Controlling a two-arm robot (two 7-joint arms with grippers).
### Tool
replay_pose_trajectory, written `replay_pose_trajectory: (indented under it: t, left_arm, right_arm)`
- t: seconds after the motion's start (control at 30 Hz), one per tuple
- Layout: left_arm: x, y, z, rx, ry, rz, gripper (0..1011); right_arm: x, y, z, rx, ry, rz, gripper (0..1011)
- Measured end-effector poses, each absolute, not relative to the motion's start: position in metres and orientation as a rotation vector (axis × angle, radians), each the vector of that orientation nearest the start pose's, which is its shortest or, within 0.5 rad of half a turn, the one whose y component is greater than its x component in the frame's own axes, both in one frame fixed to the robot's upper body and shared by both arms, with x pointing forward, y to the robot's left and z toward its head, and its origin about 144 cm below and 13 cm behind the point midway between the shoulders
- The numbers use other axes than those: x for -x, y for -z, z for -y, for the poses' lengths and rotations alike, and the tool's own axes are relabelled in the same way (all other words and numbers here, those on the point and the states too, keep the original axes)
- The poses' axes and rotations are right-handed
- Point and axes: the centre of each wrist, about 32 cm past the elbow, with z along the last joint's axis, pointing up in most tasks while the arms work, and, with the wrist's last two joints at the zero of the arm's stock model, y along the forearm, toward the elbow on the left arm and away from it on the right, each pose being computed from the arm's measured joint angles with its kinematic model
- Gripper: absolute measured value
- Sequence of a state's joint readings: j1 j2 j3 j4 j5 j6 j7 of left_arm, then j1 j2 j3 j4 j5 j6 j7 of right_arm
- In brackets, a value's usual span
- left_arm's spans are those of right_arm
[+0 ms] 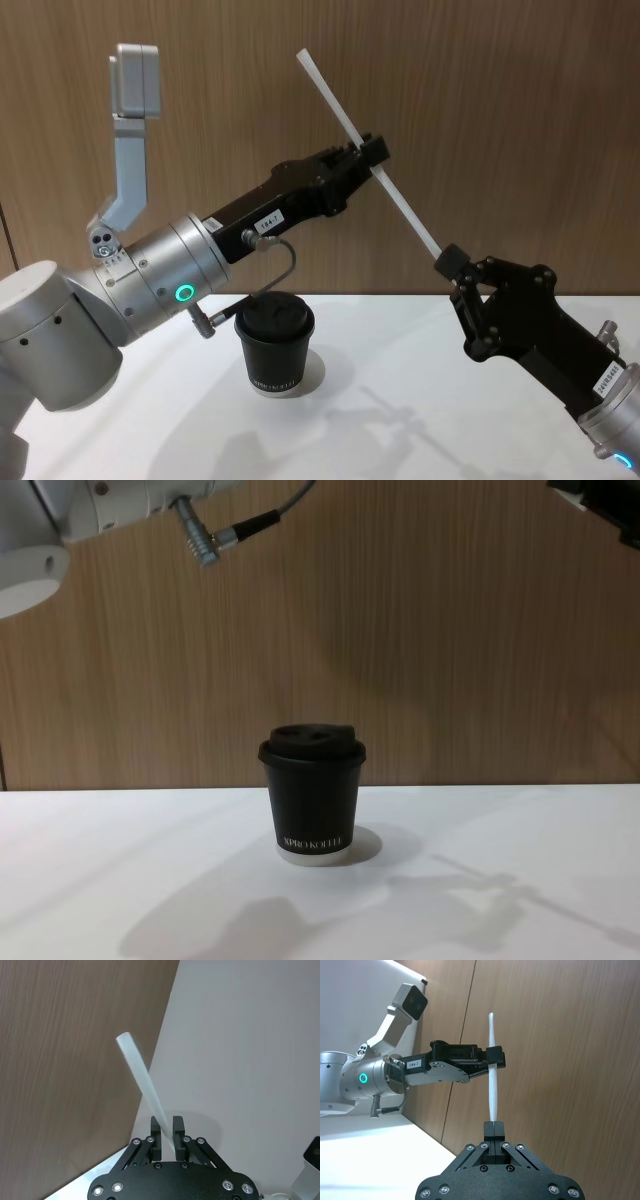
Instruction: Pick up the straw with one hand, pass it to the other hand, and insert it into the cup.
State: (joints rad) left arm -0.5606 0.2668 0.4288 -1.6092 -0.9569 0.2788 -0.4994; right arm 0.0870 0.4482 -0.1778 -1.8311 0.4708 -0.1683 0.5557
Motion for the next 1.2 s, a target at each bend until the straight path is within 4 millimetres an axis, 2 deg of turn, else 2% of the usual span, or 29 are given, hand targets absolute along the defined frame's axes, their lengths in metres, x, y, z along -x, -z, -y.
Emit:
replay_pose_trajectory:
  t: [0.77,0.97,1.1,1.2]
  left_arm:
    - [-0.5509,-1.3332,-0.1693,0.426,-0.426,-0.198,13]
    - [-0.5509,-1.3332,-0.1694,0.426,-0.426,-0.198,13]
    - [-0.551,-1.3333,-0.1699,0.427,-0.428,-0.197,13]
    - [-0.551,-1.3334,-0.1699,0.427,-0.428,-0.197,13]
  right_arm:
    - [-0.4636,-1.2512,0.2703,-0.253,0.727,0.335,0]
    - [-0.4636,-1.2512,0.2703,-0.253,0.727,0.335,3]
    - [-0.4636,-1.2512,0.2703,-0.253,0.727,0.335,62]
    - [-0.4636,-1.2512,0.2703,-0.253,0.727,0.335,156]
